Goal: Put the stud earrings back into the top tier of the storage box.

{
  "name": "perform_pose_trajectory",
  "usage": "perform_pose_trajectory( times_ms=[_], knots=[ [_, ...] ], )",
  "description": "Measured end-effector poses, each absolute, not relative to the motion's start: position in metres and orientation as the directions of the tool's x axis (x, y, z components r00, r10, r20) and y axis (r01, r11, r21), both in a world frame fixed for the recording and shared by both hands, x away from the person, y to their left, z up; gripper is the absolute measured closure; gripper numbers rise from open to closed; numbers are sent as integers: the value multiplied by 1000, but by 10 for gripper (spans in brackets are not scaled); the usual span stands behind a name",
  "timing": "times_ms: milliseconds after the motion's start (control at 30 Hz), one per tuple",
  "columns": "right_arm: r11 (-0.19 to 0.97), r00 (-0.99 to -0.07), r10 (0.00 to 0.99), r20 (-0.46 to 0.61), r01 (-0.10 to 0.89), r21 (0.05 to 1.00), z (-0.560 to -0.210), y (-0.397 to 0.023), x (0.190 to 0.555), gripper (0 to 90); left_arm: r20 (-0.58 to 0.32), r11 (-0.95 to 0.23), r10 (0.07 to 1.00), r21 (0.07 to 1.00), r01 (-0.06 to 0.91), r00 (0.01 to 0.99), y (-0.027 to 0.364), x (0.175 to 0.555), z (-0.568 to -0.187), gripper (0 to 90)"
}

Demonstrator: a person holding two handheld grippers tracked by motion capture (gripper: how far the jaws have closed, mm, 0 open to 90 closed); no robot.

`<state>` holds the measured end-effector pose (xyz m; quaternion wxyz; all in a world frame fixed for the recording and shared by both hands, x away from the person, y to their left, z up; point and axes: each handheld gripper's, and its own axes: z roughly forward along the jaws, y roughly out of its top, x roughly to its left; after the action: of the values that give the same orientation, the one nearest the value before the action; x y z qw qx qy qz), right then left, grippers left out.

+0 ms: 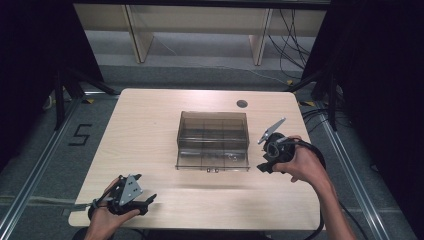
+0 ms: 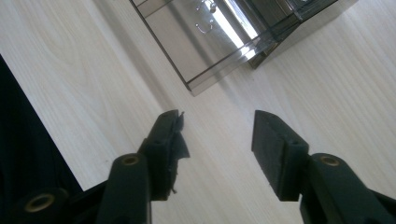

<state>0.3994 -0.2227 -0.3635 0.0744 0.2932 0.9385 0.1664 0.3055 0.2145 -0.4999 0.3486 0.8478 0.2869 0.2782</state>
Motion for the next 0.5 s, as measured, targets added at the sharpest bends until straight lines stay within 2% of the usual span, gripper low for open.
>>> perform_pose_trajectory(
  times_ms=[133,200,233,267,367,400,500],
  knots=[
    [705,-796,604,20,547,451,-374,-226,388,439,264,-584,684,756,294,680,215,305,-500,190],
    [685,-784,620,38,563,462,-376,-226,385,428,285,-598,683,747,291,672,215,306,-500,190],
    [676,-777,628,31,566,472,-378,-227,384,418,264,-585,684,755,295,680,214,305,-500,190],
    [661,-776,629,43,564,495,-382,-229,382,401,290,-632,651,719,289,702,217,305,-497,190],
    [646,-770,635,55,569,508,-385,-230,379,380,286,-599,683,746,290,672,215,306,-499,190],
    [626,-744,665,59,599,500,-385,-230,376,373,286,-600,681,746,290,674,215,306,-499,190],
    [619,-756,651,64,578,532,-390,-232,373,343,273,-591,682,752,292,678,215,305,-499,190]
  ],
)
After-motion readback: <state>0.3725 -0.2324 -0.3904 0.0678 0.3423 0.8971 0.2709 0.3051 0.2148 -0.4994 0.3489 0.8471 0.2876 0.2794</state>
